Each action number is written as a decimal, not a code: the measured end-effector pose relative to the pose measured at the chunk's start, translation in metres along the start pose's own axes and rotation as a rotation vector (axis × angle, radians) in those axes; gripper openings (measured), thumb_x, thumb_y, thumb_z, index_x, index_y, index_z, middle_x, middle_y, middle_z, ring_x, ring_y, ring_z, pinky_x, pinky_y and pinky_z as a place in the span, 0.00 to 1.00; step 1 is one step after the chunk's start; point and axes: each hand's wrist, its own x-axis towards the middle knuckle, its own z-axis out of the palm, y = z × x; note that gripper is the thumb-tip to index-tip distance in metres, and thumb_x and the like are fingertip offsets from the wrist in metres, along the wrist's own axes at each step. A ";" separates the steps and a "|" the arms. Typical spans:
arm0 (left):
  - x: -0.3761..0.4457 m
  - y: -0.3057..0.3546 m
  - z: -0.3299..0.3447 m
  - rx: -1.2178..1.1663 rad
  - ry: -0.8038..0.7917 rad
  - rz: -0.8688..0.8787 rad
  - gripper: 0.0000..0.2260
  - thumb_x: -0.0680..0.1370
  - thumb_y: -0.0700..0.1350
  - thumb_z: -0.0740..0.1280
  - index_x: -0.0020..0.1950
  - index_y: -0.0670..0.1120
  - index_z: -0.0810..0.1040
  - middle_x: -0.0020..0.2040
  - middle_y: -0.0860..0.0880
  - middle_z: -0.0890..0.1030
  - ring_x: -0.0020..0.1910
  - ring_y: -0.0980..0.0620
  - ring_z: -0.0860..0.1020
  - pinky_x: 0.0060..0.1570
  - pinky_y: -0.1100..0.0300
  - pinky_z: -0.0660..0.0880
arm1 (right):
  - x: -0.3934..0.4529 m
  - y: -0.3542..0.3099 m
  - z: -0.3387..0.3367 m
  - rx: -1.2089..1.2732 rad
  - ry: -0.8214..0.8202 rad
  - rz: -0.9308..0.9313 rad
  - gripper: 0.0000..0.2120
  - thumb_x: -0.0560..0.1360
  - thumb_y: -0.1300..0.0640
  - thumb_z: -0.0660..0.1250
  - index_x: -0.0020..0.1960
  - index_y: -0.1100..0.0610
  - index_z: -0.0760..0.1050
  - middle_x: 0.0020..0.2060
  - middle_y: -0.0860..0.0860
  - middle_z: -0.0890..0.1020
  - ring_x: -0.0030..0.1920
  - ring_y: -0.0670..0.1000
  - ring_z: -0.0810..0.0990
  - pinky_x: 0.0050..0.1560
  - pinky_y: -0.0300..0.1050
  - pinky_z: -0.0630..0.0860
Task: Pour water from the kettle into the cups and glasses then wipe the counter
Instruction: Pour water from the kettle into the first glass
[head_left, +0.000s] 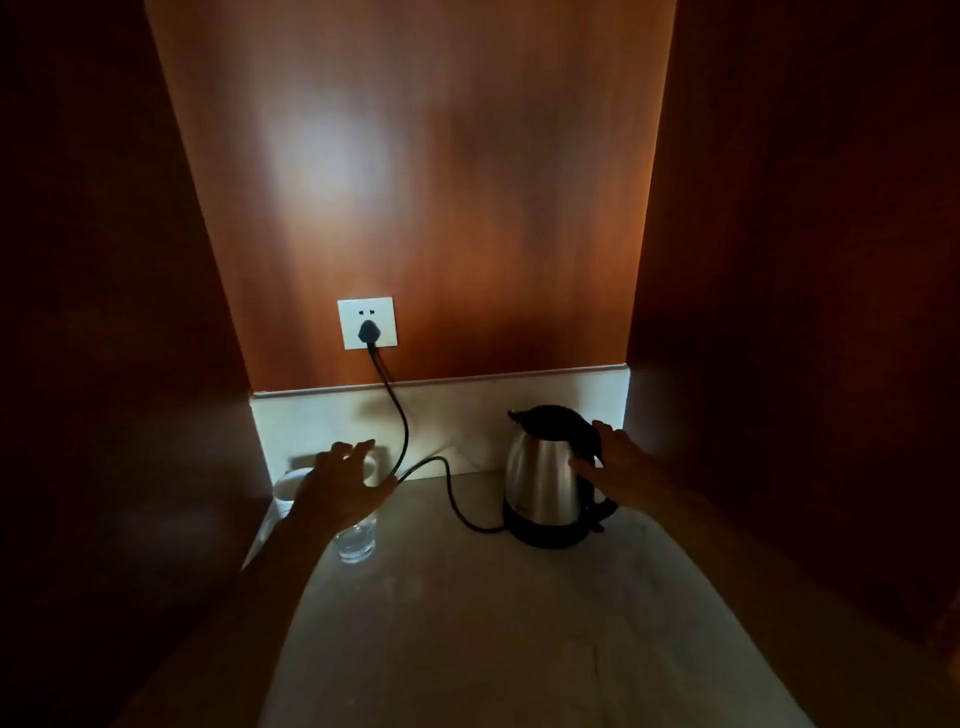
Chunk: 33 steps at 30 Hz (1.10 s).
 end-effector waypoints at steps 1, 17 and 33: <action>0.008 -0.001 0.001 0.020 -0.032 -0.021 0.38 0.74 0.66 0.69 0.79 0.52 0.62 0.75 0.42 0.67 0.75 0.40 0.65 0.72 0.46 0.65 | 0.005 0.001 0.002 0.074 0.043 0.017 0.23 0.79 0.41 0.69 0.63 0.57 0.73 0.50 0.54 0.77 0.54 0.62 0.81 0.51 0.53 0.76; 0.065 -0.054 0.048 0.310 -0.323 -0.094 0.57 0.51 0.76 0.66 0.77 0.53 0.65 0.72 0.50 0.74 0.69 0.46 0.73 0.67 0.50 0.72 | 0.019 0.002 0.027 0.690 0.136 0.293 0.31 0.79 0.42 0.70 0.26 0.59 0.66 0.16 0.50 0.68 0.14 0.44 0.68 0.19 0.34 0.67; 0.001 -0.022 0.060 0.247 -0.053 -0.248 0.39 0.72 0.57 0.74 0.74 0.39 0.63 0.69 0.40 0.71 0.67 0.43 0.75 0.62 0.52 0.76 | 0.009 -0.003 0.025 0.699 0.178 0.299 0.29 0.78 0.41 0.71 0.28 0.60 0.67 0.21 0.54 0.70 0.14 0.42 0.70 0.18 0.33 0.68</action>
